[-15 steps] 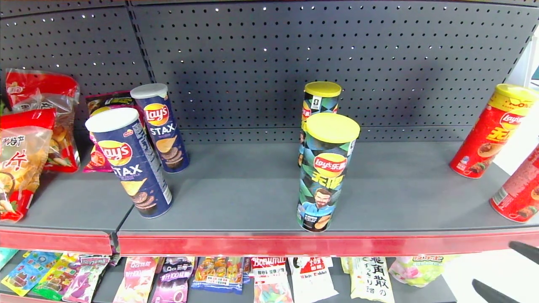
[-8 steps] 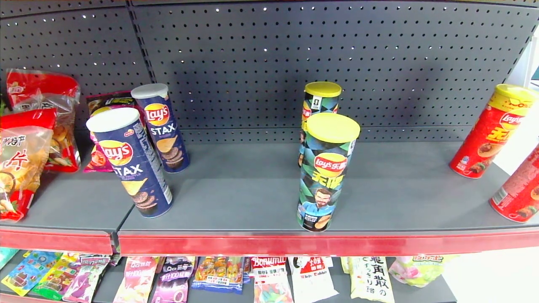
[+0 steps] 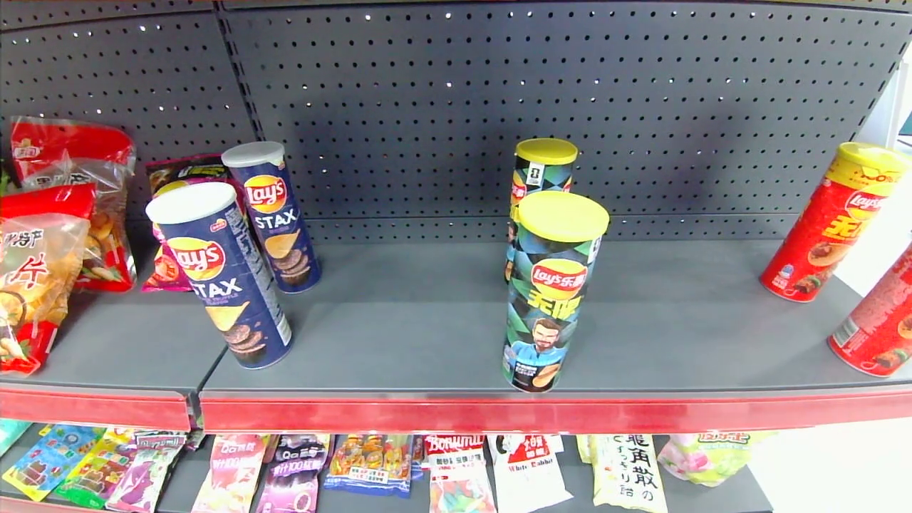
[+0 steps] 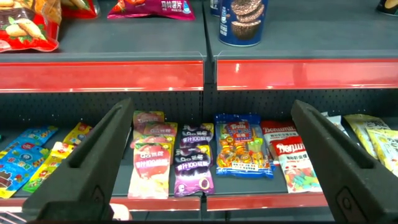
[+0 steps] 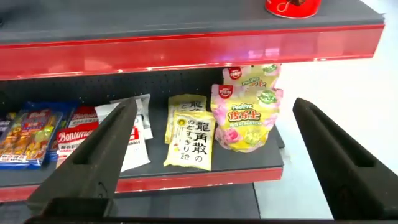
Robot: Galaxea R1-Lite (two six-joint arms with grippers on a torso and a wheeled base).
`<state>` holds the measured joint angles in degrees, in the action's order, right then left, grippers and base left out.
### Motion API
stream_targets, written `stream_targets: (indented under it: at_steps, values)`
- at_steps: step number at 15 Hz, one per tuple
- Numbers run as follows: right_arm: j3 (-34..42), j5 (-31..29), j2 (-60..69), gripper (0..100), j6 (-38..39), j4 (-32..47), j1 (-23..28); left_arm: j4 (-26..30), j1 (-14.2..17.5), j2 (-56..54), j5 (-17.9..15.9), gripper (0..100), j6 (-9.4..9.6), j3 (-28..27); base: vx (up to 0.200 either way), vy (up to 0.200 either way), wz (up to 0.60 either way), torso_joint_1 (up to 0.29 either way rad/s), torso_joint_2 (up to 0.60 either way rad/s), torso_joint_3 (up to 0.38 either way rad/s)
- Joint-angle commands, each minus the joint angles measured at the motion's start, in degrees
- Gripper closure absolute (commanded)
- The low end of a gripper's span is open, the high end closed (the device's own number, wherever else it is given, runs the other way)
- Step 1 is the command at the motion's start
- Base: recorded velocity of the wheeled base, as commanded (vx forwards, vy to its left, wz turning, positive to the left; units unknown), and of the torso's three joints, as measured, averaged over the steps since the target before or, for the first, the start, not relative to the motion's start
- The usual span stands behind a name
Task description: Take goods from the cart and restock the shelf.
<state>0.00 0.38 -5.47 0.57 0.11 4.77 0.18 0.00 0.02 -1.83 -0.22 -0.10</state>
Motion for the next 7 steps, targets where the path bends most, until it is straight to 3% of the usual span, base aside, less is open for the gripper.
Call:
stream_targets:
  at_steps: [1, 7]
  values:
    - [0.0, 0.06, -0.15, 0, -0.13, 0.07, -0.55, -0.01, 0.0, -0.02, -0.02, 0, -0.04, 0.01, 0.0, 0.0, 0.0, 0.0, 0.0, 0.0]
    - [0.0, -0.03, 0.64, 0, 0.13, 0.07, -2.04, -0.01, 0.0, -0.02, 0.07, 0, 0.04, 0.01, 0.0, 0.0, 0.0, 0.0, 0.0, 0.0]
